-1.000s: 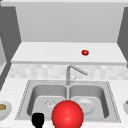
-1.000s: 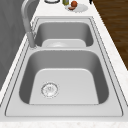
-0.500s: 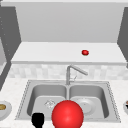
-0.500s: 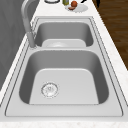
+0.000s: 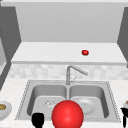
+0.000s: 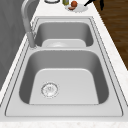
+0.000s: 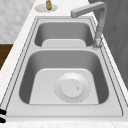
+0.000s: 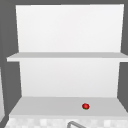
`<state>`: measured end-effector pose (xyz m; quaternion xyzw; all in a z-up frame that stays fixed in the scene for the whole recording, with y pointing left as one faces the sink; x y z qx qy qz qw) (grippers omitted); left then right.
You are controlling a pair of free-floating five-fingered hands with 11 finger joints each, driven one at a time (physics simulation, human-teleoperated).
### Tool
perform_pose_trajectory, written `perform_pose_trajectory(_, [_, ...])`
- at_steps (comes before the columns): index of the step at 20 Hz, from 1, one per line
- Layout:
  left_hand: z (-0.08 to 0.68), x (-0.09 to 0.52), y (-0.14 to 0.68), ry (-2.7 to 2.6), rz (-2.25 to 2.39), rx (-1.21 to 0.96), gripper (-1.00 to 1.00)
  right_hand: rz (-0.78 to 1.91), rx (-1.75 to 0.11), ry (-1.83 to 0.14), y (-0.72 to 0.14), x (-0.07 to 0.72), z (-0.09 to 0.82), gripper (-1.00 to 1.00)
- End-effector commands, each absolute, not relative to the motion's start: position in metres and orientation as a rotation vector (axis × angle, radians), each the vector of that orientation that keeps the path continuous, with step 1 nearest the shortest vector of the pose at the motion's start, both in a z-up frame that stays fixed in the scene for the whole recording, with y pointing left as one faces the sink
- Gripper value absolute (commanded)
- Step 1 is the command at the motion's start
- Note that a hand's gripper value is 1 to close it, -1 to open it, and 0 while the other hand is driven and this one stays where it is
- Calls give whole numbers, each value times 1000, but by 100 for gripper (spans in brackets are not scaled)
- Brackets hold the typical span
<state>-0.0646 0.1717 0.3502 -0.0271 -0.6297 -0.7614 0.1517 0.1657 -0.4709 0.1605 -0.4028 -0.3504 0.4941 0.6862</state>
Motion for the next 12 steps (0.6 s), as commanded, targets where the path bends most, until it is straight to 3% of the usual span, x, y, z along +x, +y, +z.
perform_pose_trajectory(1, [350, -65, 172, -1807, -2185, -78, 0, 1129, -898, -785, -461, 162, 155, -100])
perform_pose_trajectory(12, [350, -65, 172, -1807, -2185, -78, 0, 1124, -883, -796, -427, 119, 138, -100])
